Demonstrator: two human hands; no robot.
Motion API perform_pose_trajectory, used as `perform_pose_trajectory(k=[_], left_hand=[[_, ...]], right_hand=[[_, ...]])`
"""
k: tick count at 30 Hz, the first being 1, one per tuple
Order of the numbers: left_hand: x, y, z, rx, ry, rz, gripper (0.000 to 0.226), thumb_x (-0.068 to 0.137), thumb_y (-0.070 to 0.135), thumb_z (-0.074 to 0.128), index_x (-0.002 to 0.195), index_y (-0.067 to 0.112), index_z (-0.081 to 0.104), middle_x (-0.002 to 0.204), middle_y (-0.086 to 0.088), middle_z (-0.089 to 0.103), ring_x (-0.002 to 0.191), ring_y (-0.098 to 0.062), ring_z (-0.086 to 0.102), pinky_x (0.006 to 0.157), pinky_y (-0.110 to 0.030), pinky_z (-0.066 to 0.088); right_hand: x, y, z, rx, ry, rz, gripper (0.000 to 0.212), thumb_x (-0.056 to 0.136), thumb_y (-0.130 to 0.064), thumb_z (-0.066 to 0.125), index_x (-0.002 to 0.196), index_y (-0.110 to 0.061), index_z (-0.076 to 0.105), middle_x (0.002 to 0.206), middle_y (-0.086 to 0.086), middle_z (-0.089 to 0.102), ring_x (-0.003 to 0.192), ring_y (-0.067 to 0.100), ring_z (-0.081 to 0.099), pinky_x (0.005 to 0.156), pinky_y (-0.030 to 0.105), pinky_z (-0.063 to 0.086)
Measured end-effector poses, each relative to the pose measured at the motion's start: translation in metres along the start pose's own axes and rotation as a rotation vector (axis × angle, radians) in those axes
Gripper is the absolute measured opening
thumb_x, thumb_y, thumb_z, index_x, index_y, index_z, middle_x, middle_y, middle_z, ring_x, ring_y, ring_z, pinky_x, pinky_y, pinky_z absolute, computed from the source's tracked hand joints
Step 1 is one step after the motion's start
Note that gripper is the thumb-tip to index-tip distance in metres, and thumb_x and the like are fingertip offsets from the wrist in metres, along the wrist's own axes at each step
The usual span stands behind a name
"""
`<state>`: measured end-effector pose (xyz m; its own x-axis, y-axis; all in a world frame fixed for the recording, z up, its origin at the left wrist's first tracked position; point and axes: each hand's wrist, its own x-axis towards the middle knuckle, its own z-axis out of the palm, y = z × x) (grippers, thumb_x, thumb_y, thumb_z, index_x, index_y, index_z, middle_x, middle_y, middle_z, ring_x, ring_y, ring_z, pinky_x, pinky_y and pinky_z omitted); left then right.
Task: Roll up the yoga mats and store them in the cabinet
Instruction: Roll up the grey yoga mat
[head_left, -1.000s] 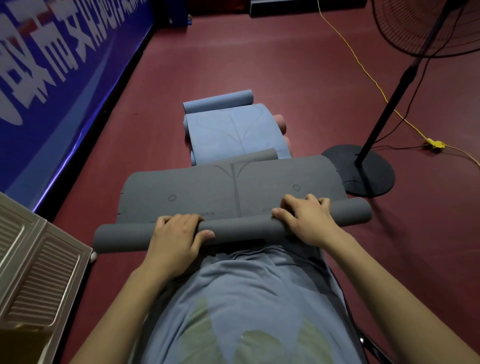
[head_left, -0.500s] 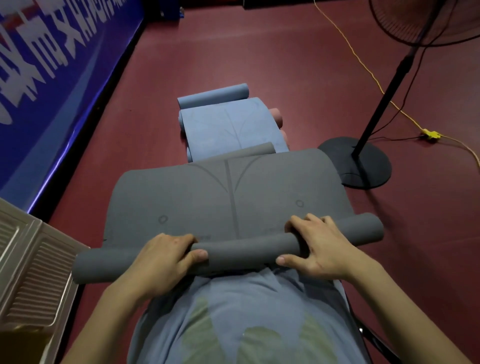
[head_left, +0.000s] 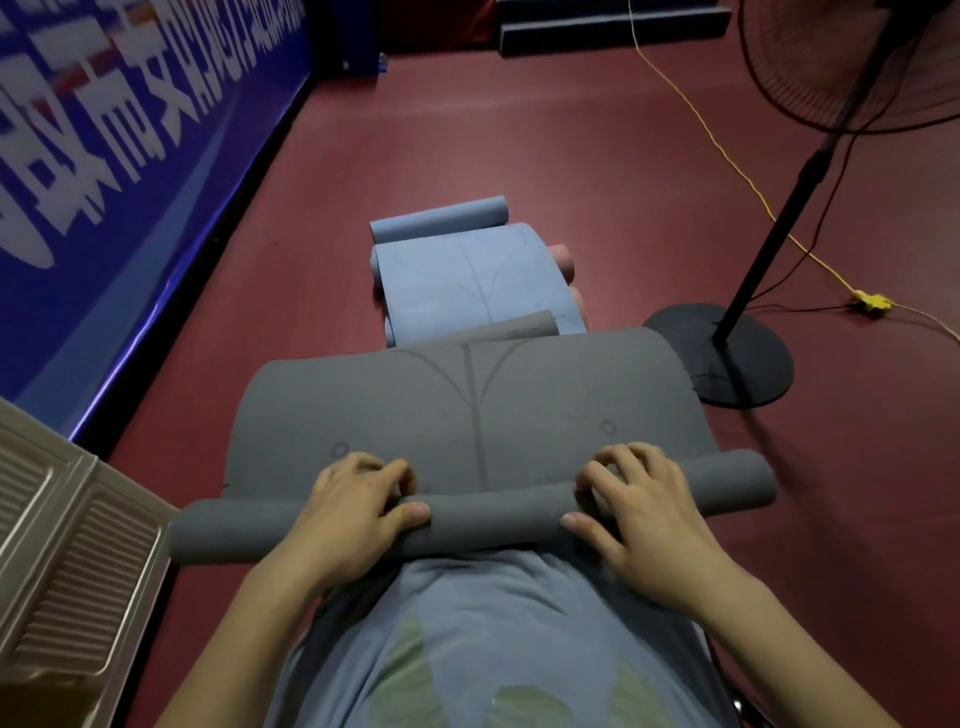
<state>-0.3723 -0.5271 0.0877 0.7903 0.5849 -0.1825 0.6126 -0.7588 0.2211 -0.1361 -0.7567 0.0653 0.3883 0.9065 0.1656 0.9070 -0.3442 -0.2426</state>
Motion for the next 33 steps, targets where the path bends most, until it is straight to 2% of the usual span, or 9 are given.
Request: perform_pose_trajectory(k=[1,3,5,8,11,14,20,26,33], left_hand=[[0.000,0.000,0.002,0.036,0.055,0.019,0.071,0.071,0.081,0.017,0.103,0.033,0.058,0.109,0.011,0.054,0.131,-0.019,0.035,0.110,-0.041,0.024],[0.001,0.001,0.005,0.084,0.148,0.016,0.070,0.073,0.078,0.020,0.098,0.032,0.065,0.112,0.009,0.049,0.129,-0.023,0.027,0.112,-0.046,0.017],[0.003,0.005,0.010,0.176,0.250,0.046,0.055,0.080,0.072,0.036,0.087,0.029,0.070,0.100,0.007,0.053,0.106,-0.027,0.040,0.088,-0.044,0.031],[0.004,0.014,0.021,0.324,0.414,0.145,0.028,0.086,0.048,0.069,0.071,0.025,0.070,0.081,0.004,0.056,0.077,-0.027,0.049,0.064,-0.035,0.029],[-0.001,0.020,0.020,0.319,0.438,0.155,0.041,0.096,0.049,0.044,0.080,0.023,0.072,0.083,0.003,0.059,0.074,-0.027,0.055,0.061,-0.036,0.035],[-0.012,0.021,0.016,0.209,0.430,0.158,0.052,0.090,0.063,0.044,0.102,0.018,0.069,0.090,0.001,0.065,0.079,-0.027,0.060,0.067,-0.039,0.048],[-0.021,0.023,0.017,0.185,0.392,0.117,0.063,0.067,0.078,0.061,0.093,0.021,0.058,0.087,0.005,0.060,0.082,-0.024,0.059,0.076,-0.040,0.047],[-0.016,0.039,0.034,0.311,0.404,0.022,0.072,0.063,0.051,0.089,0.112,0.003,0.065,0.105,-0.013,0.067,0.098,-0.036,0.063,0.091,-0.049,0.048],[0.005,0.035,0.047,0.273,0.497,-0.017,0.060,0.065,0.044,0.070,0.111,0.007,0.059,0.105,-0.010,0.059,0.099,-0.035,0.054,0.094,-0.049,0.039]], right_hand=[[-0.002,-0.003,-0.001,-0.035,0.021,0.000,0.043,0.086,-0.071,0.045,0.098,-0.030,0.056,0.116,-0.005,0.053,0.117,0.027,0.043,0.093,0.043,0.041],[-0.003,-0.008,-0.002,-0.084,0.041,-0.004,0.045,0.078,-0.071,0.053,0.098,-0.031,0.057,0.114,-0.005,0.053,0.118,0.028,0.043,0.091,0.045,0.041],[-0.002,-0.007,-0.001,-0.107,0.036,-0.003,0.047,0.070,-0.067,0.065,0.099,-0.030,0.058,0.113,-0.006,0.055,0.118,0.029,0.045,0.089,0.045,0.040],[0.005,-0.002,0.002,-0.027,0.042,0.046,0.049,0.061,-0.058,0.080,0.095,-0.029,0.061,0.106,-0.009,0.057,0.114,0.026,0.049,0.086,0.042,0.037],[0.014,0.001,0.001,-0.023,0.041,0.033,0.044,0.064,-0.059,0.080,0.092,-0.031,0.062,0.101,-0.013,0.059,0.112,0.023,0.050,0.087,0.042,0.036],[0.016,0.001,0.000,-0.050,0.035,0.017,0.039,0.070,-0.061,0.070,0.093,-0.031,0.061,0.098,-0.014,0.061,0.105,0.023,0.054,0.088,0.043,0.036],[0.022,0.002,0.001,-0.017,-0.077,0.077,0.046,0.084,-0.065,0.044,0.108,-0.031,0.064,0.109,-0.014,0.064,0.110,0.023,0.055,0.103,0.055,0.037],[0.039,0.003,-0.004,0.042,-0.168,0.110,0.036,0.099,-0.054,0.048,0.128,-0.033,0.053,0.129,-0.014,0.058,0.126,0.019,0.044,0.118,0.058,0.018],[0.052,0.004,-0.003,0.089,-0.181,0.134,0.016,0.101,-0.048,0.046,0.109,-0.035,0.043,0.112,-0.008,0.062,0.113,0.025,0.050,0.118,0.058,0.018]])
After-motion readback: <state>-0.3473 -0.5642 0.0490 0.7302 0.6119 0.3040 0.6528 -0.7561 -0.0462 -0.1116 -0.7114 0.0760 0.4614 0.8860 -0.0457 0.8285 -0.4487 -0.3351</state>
